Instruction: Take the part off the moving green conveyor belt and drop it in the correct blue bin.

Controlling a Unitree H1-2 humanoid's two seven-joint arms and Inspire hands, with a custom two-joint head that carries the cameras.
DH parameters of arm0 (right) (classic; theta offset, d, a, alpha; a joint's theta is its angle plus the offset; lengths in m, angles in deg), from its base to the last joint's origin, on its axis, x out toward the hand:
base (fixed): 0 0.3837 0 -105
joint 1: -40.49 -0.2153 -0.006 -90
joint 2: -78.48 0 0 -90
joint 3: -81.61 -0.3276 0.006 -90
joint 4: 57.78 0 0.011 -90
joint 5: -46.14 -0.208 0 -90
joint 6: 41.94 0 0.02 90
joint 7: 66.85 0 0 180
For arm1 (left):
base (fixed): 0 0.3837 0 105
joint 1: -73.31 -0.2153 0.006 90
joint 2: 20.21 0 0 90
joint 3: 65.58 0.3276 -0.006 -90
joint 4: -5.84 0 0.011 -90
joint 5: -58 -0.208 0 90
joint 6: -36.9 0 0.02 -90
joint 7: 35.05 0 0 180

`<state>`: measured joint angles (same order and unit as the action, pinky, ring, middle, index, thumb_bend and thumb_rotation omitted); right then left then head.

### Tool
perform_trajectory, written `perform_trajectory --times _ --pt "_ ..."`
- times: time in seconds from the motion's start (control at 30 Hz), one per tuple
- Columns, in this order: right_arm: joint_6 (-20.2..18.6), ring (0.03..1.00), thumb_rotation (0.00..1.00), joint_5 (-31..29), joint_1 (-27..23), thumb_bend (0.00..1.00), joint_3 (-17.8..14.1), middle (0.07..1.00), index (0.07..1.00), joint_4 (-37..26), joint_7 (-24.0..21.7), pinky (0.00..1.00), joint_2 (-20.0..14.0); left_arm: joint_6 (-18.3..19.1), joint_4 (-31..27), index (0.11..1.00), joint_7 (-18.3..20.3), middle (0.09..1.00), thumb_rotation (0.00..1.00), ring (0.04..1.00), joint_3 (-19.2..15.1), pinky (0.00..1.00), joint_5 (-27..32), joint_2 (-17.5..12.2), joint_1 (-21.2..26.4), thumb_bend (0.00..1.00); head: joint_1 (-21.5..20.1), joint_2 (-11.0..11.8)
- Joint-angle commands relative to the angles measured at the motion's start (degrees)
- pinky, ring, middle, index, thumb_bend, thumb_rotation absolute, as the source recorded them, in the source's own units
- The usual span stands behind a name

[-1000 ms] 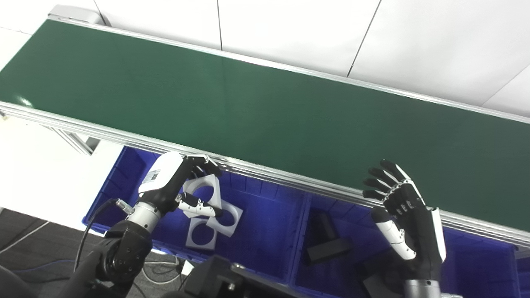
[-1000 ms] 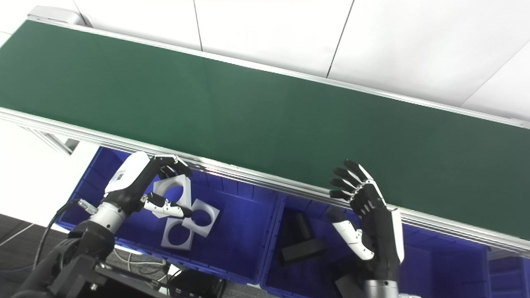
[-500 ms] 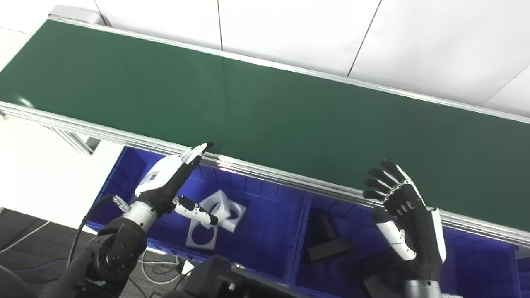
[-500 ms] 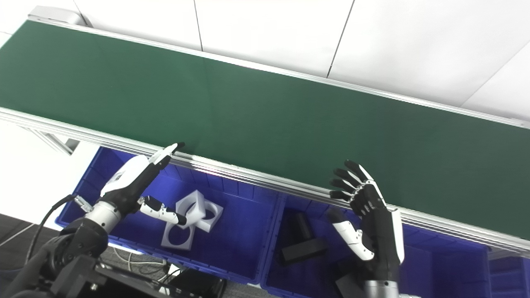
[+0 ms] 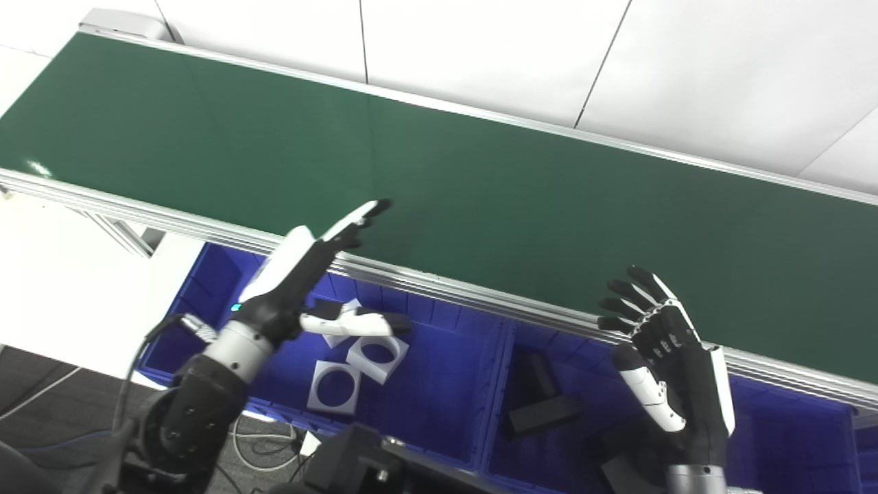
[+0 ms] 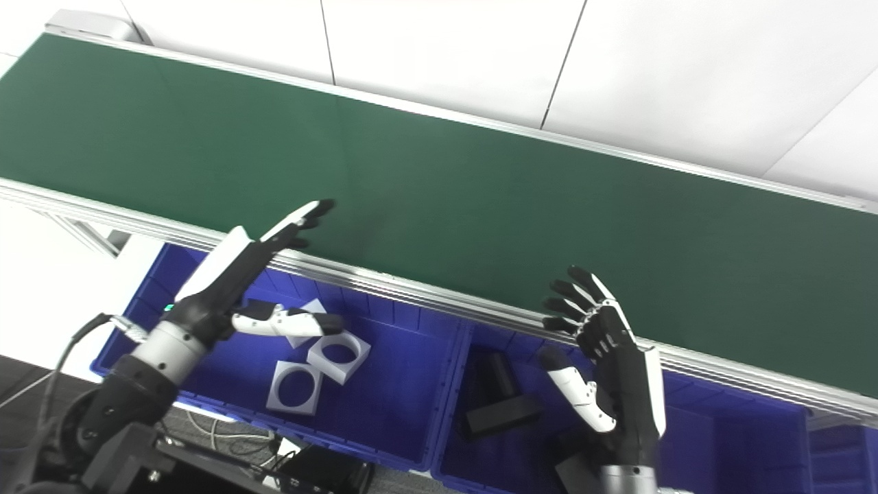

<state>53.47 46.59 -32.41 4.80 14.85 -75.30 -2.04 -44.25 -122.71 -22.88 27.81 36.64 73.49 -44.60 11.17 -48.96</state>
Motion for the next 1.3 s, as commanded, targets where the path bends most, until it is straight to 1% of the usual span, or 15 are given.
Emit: perform_trajectory --times 0.0,0.1,0.2,0.37,0.47,0.5,0.6,0.73,0.77,0.83,0.9,0.93,0.97,1.07,1.27 --pt "1.82 0.726 0.57 0.41 0.03 0.73 0.26 0.784 0.847 -0.28 -0.11 0.63 0.6 -0.24 -3.06 0.935 0.53 0.957 0.57 0.926 0.61 0.82 3.62 0.23 1.03 0.85 0.03 -0.05" --pt "3.1 0.727 0.56 0.91 0.07 0.73 0.57 0.785 0.846 0.59 -0.15 0.64 0.78 -0.69 -3.74 0.925 1.01 0.952 0.5 0.938 2.38 0.85 7.87 1.22 2.19 0.91 -1.39 0.98" --pt "3.88 0.727 0.56 1.83 0.17 0.74 0.9 0.787 0.847 1.1 0.04 0.64 0.99 -1.82 -2.96 0.9 1.35 0.924 0.5 0.915 4.65 0.85 9.7 2.19 3.17 0.98 -2.41 1.49" --pt "4.74 0.73 0.56 3.07 0.66 0.74 1.36 0.788 0.848 1.94 0.59 0.64 1.69 -7.4 2.91 0.888 1.09 0.902 0.53 0.899 7.5 0.84 13.26 3.25 4.43 1.0 -6.89 3.56" --pt "5.61 0.736 0.56 3.7 0.87 0.73 1.59 0.788 0.852 2.58 0.8 0.65 2.04 -10.04 6.92 0.879 0.81 0.887 0.49 0.882 8.28 0.83 15.8 4.05 5.18 1.0 -8.15 4.03" --pt "6.02 0.739 0.56 3.62 0.95 0.73 1.76 0.79 0.853 2.96 0.78 0.65 2.23 -11.38 9.66 0.878 1.0 0.885 0.48 0.882 8.29 0.84 17.47 4.39 5.77 1.0 -10.14 4.79" --pt "7.11 0.748 0.54 3.64 1.1 0.73 2.2 0.797 0.855 4.05 0.77 0.66 2.73 -14.88 16.61 0.879 1.77 0.885 0.45 0.883 8.42 0.86 20.87 4.82 7.55 1.0 -12.24 5.51" --pt "8.36 0.756 0.53 4.33 1.29 0.73 2.67 0.801 0.855 5.46 1.18 0.67 3.58 -18.85 23.28 0.867 2.27 0.871 0.49 0.866 8.48 0.83 23.11 4.68 9.15 1.0 -16.41 6.54" --pt "8.41 0.758 0.53 4.67 1.38 0.73 2.81 0.802 0.856 5.64 1.31 0.67 3.83 -19.63 24.65 0.864 2.45 0.868 0.53 0.865 8.43 0.83 23.79 4.62 9.3 0.99 -17.36 6.66" --pt "8.59 0.767 0.53 5.31 1.51 0.73 3.08 0.807 0.86 6.16 1.56 0.68 4.45 -21.08 27.33 0.853 2.62 0.855 0.66 0.851 8.08 0.81 24.89 4.48 9.54 0.94 -19.7 6.91" --pt "8.8 0.77 0.53 5.99 1.49 0.74 3.38 0.809 0.861 6.76 1.89 0.69 4.99 -22.4 29.57 0.853 3.02 0.853 0.7 0.846 7.57 0.8 26.19 4.06 9.79 0.92 -21.77 7.01" --pt "8.94 0.771 0.54 6.4 1.41 0.74 3.59 0.81 0.862 7.13 2.16 0.69 5.28 -23.27 30.7 0.854 3.5 0.854 0.72 0.845 7.26 0.8 27.18 3.64 10.0 0.89 -23.69 6.99" --pt "9.11 0.772 0.54 6.79 1.35 0.74 3.76 0.812 0.862 7.46 2.42 0.69 5.53 -23.83 31.58 0.856 3.99 0.855 0.73 0.843 6.98 0.8 28.23 3.3 10.17 0.85 -23.96 6.98" --pt "9.9 0.774 0.54 7.88 1.11 0.74 4.19 0.815 0.859 8.74 3.32 0.69 6.53 -24.6 33.36 0.858 5.08 0.853 0.7 0.84 5.97 0.8 31.06 2.56 10.34 0.78 -26.51 7.28" --pt "9.85 0.779 0.56 9.41 0.58 0.77 4.5 0.816 0.86 10.49 4.33 0.7 7.89 -26.47 36.58 0.855 6.65 0.845 0.65 0.832 4.41 0.8 33.71 1.92 10.89 0.81 -29.22 7.7"
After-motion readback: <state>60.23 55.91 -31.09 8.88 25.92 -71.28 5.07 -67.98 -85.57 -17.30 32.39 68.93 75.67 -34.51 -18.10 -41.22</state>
